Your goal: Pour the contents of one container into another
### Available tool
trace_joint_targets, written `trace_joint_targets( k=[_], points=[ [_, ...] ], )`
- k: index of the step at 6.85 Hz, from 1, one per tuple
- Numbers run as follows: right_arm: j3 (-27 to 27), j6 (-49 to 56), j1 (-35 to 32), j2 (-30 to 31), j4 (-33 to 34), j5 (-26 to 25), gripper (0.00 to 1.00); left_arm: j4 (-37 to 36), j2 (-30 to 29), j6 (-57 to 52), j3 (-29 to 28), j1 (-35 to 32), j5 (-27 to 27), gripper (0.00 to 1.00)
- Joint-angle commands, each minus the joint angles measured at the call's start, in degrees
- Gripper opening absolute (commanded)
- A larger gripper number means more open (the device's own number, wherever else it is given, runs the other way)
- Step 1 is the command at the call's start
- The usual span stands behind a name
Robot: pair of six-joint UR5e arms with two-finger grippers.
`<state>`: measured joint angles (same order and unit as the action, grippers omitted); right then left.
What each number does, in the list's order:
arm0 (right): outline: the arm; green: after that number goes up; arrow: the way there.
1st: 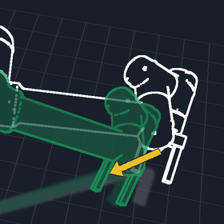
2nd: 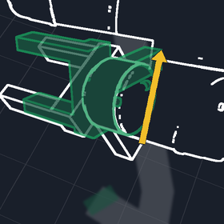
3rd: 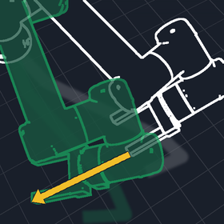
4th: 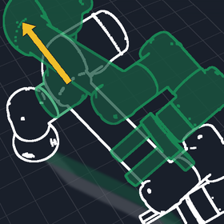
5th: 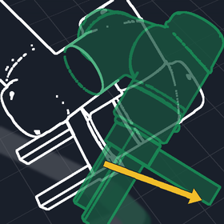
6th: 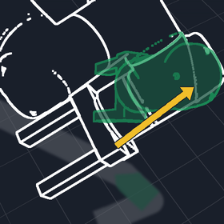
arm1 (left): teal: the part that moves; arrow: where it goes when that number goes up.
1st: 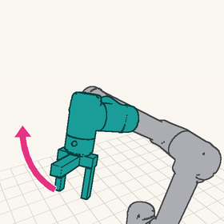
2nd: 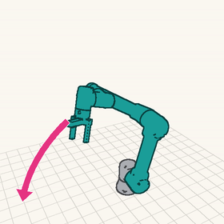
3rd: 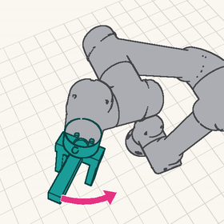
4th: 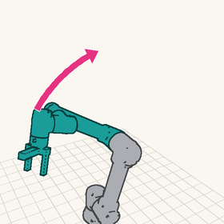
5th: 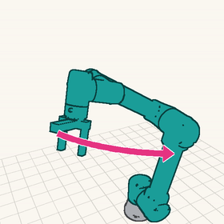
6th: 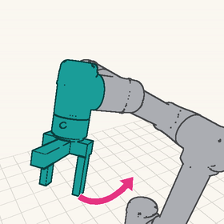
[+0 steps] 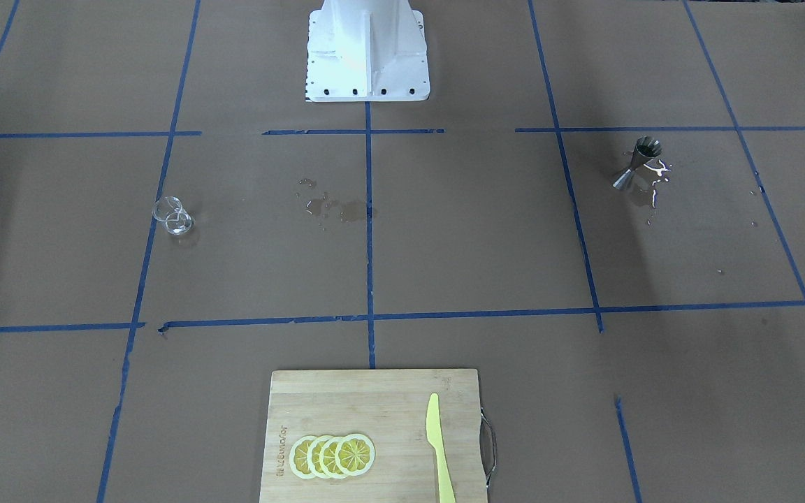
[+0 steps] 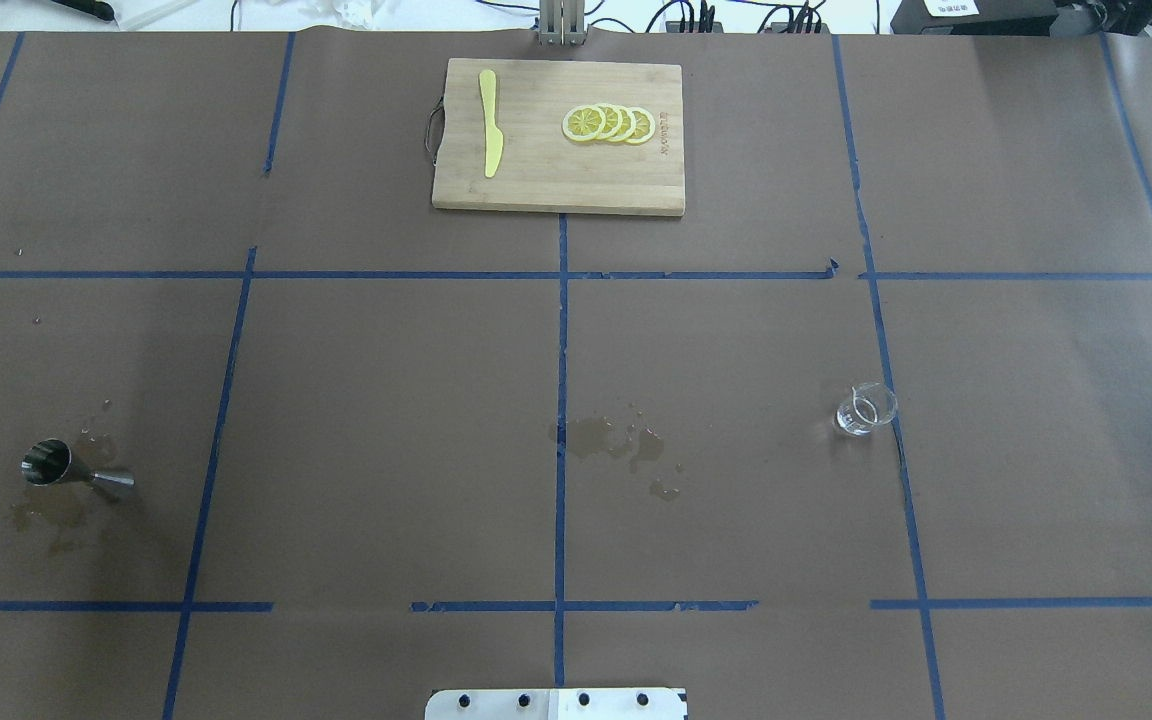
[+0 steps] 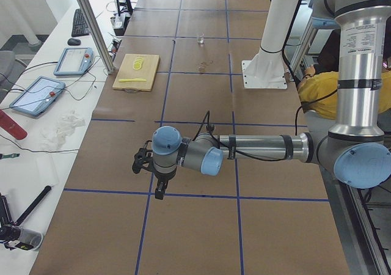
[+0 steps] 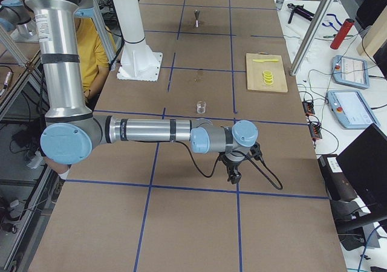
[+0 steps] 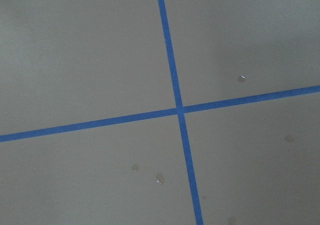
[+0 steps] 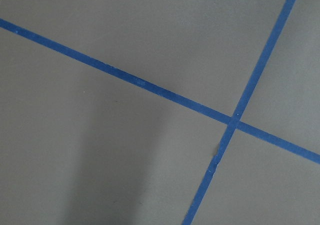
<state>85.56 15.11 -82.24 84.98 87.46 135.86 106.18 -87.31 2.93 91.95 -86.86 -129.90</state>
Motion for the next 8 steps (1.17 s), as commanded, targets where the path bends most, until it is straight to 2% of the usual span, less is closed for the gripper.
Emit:
trace_joint_targets(
  k=[1,2,3,4,5,7,8],
  points=[
    [0.05,0.10,0.41,-0.52,0.07,-1.29,1.00,-5.07,-1.10,-1.86,1.65,2.99,6.48,1.00],
    [0.13,0.27,0.42,-0.61,0.07,-1.21,1.00,-7.37,-2.59,-5.18,0.87,3.10,6.07,1.00],
    [-0.13,0.27,0.42,-0.70,0.16,-1.29,1.00,-16.62,-6.60,-5.48,0.42,1.18,3.37,1.00],
    [-0.13,0.36,0.50,-0.70,0.25,-1.12,1.00,-20.62,-7.25,-7.74,0.68,0.21,0.99,1.00],
    [-0.22,0.36,0.51,-0.70,0.08,-0.95,1.00,-21.01,-7.08,-8.72,0.33,0.20,-0.08,1.00],
    [-0.39,0.19,0.51,-0.70,0.07,-0.94,1.00,-20.58,-4.90,-8.91,-0.38,0.02,-6.13,1.00],
    [-0.04,0.18,0.51,-0.52,-0.01,-0.86,1.00,-19.79,-4.54,-8.91,-0.29,0.02,-6.24,1.00]
  ],
)
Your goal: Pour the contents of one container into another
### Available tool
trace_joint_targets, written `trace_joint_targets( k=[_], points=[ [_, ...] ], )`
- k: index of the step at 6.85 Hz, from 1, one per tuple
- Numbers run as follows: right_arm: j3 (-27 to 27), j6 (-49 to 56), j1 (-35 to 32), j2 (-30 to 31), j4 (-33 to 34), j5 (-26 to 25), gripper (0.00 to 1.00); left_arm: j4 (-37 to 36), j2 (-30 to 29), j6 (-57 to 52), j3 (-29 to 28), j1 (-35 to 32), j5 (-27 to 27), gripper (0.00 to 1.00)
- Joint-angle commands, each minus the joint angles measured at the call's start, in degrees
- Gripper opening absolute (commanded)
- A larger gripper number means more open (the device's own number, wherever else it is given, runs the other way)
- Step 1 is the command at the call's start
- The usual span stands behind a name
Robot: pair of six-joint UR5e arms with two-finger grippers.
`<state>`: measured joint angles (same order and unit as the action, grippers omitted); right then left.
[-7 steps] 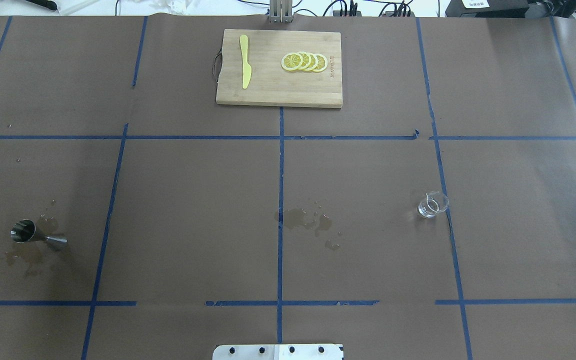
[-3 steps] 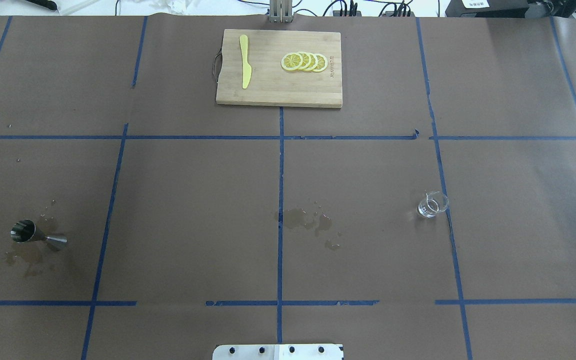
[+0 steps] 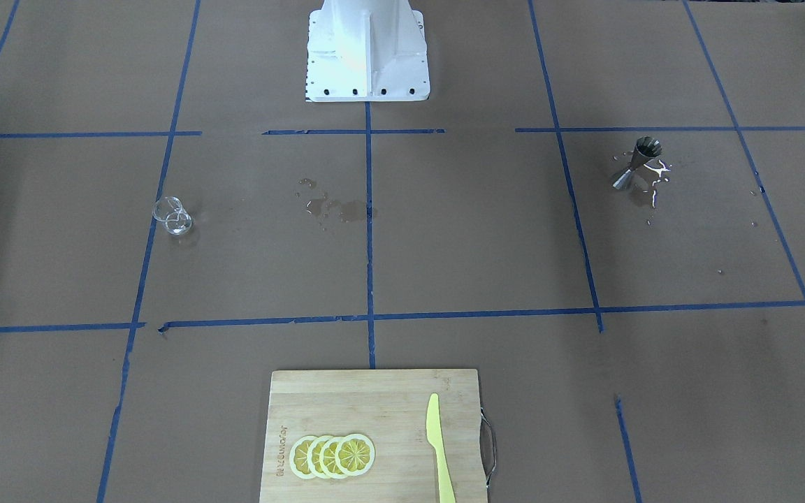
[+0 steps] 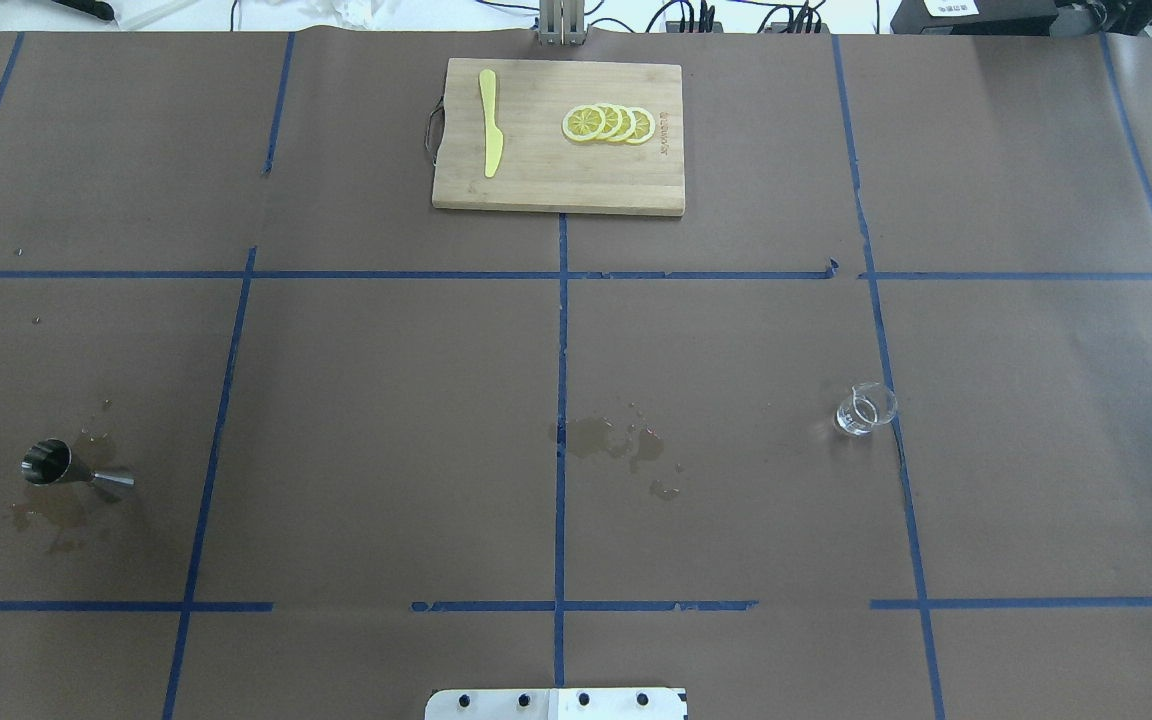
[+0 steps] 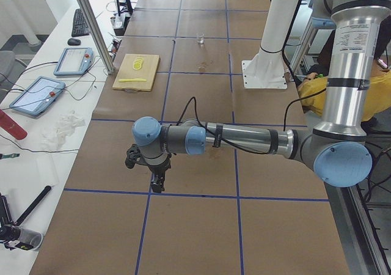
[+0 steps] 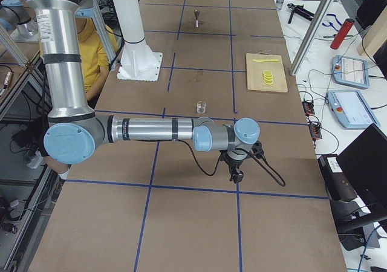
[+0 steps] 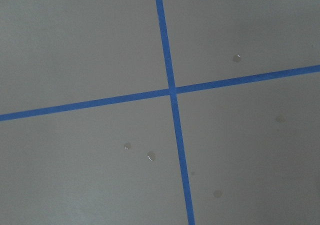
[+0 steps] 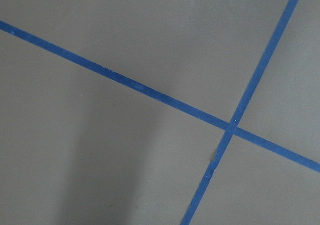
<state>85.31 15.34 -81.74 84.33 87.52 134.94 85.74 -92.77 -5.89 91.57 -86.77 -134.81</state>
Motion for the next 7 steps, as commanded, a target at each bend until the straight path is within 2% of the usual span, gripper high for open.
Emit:
trace_joint_targets(
  k=[1,4,7],
  points=[
    [0.12,0.04,0.00,0.40,-0.07,0.06,1.00,0.66,0.92,-0.09,0.27,-0.07,-1.25,1.00],
    [-1.20,-0.39,0.00,0.93,-4.11,0.06,1.00,2.14,0.92,0.26,0.45,-0.07,-0.90,1.00],
    [-1.29,-0.31,0.00,0.93,-4.29,0.06,1.00,3.98,1.01,0.09,-0.08,-0.07,-0.89,1.00]
  ],
)
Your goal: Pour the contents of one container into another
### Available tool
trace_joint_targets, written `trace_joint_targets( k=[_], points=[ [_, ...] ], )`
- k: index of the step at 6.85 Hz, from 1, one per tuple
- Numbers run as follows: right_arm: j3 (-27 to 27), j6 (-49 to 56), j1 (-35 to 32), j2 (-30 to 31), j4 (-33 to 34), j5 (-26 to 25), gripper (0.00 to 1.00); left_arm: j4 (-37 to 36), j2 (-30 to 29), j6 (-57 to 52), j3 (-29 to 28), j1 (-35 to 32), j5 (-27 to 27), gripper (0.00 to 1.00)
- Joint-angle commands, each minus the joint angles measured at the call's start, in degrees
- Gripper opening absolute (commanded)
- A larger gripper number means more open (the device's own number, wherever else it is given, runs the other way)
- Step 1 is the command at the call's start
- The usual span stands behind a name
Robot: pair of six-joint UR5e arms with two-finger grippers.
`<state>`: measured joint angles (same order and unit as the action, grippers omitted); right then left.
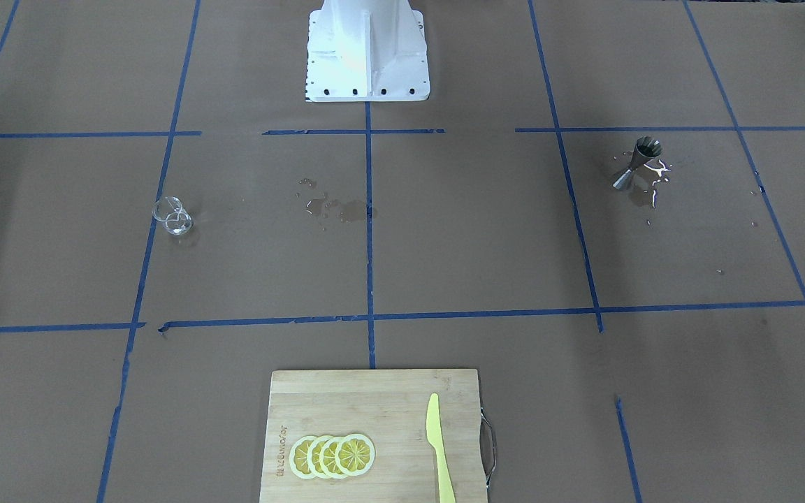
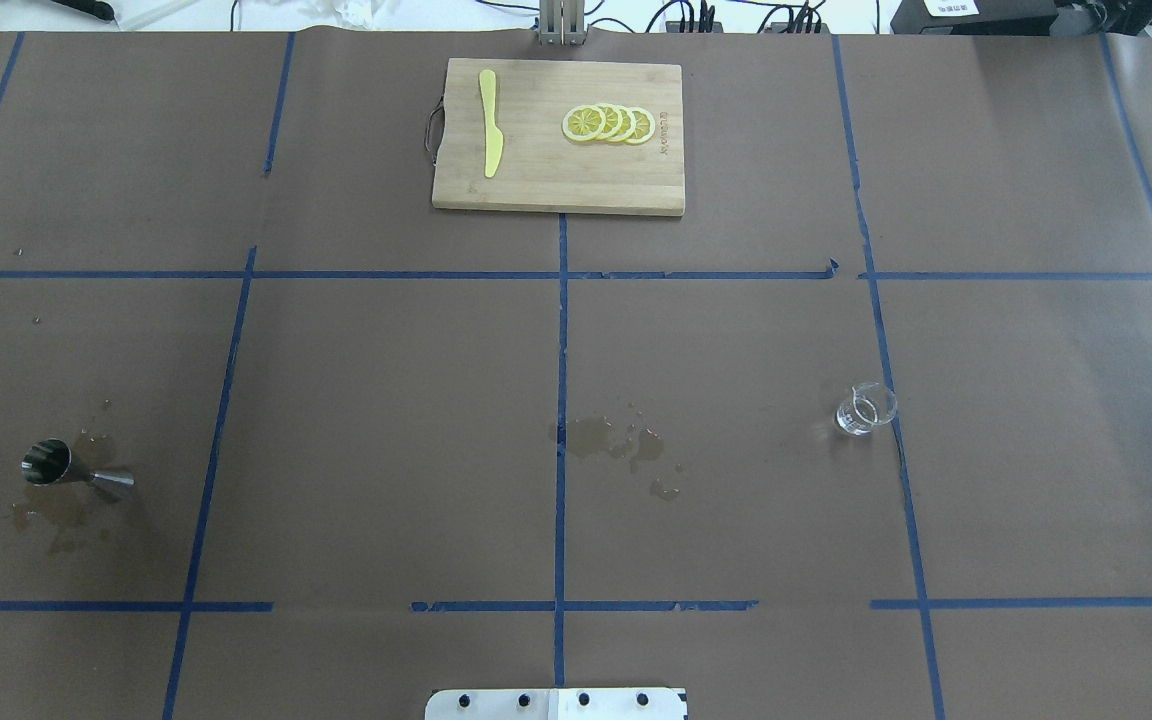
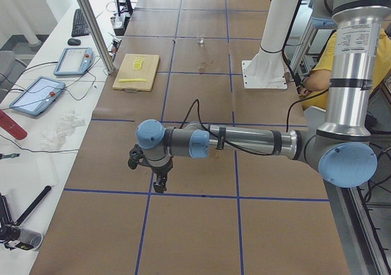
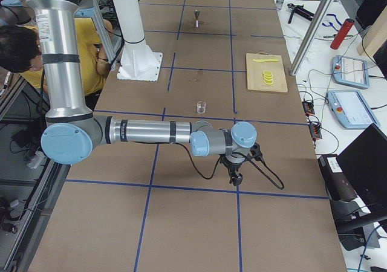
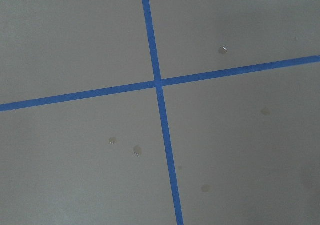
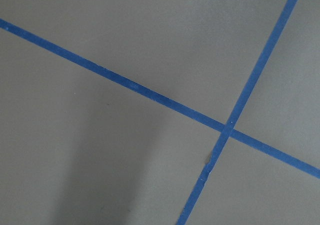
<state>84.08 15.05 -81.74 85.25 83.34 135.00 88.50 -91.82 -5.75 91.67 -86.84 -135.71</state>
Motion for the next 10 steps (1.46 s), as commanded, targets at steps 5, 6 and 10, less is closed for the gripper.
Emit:
trace_joint_targets(
  k=[5,6,10],
  points=[
    [0.91,0.25,-2.01,-1.66,0.77,1.14,1.00,1.33,-0.02,0.12,-0.52,0.00,-0.08,1.00],
    [2.13,0.33,-3.33,-1.75,3.73,3.06,1.00,1.33,0.06,0.03,-0.70,0.00,-0.08,1.00],
    [3.81,0.60,-4.13,-0.09,4.03,3.16,1.00,1.33,0.24,0.21,-0.70,0.00,-0.08,1.00]
  ],
)
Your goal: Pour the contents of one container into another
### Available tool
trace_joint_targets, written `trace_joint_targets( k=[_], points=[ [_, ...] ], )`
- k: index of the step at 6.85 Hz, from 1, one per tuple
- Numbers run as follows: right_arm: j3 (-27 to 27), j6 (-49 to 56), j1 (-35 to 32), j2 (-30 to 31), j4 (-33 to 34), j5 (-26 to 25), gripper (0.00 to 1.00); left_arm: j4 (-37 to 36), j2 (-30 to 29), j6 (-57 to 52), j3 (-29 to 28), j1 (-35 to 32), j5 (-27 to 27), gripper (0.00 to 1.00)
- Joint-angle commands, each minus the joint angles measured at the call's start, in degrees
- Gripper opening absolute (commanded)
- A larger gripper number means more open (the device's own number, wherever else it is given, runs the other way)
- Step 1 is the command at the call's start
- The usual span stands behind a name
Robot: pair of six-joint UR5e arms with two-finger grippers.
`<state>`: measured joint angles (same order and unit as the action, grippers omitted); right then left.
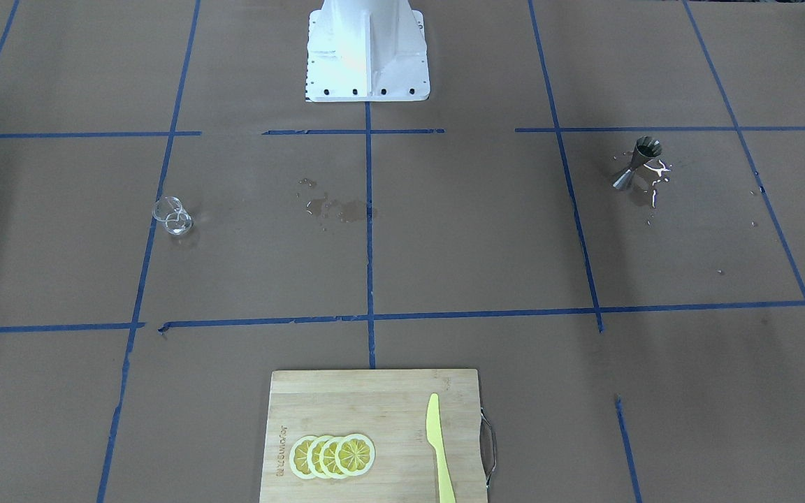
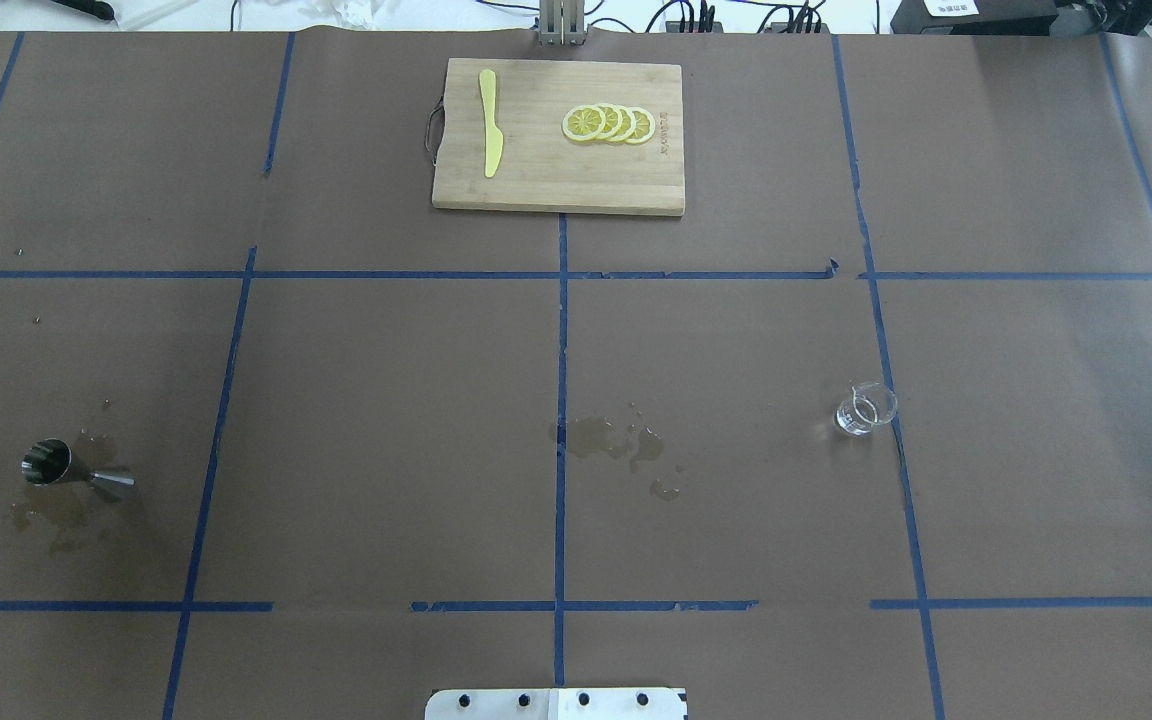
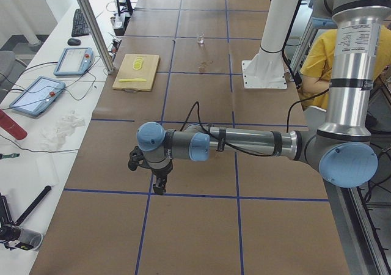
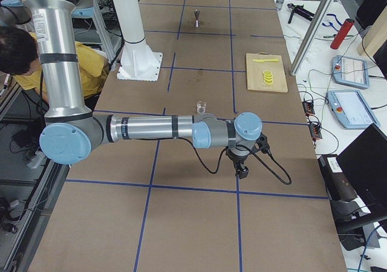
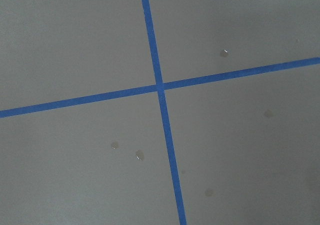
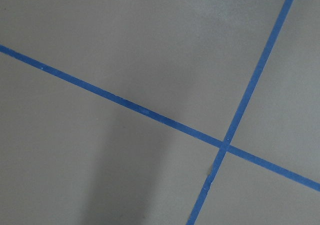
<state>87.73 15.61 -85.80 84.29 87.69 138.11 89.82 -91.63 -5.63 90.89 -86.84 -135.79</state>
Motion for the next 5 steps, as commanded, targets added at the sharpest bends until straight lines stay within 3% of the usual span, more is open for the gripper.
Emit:
trace_joint_targets(
  k=[1,5],
  points=[
    [-0.02,0.04,-0.07,0.96,-0.50,-0.03,1.00,0.00,-0.04,0.09,0.08,0.00,0.00,1.00],
    [-0.02,0.04,-0.07,0.70,-0.42,0.05,1.00,0.44,-0.30,-0.08,0.17,0.00,-0.18,1.00]
  ],
)
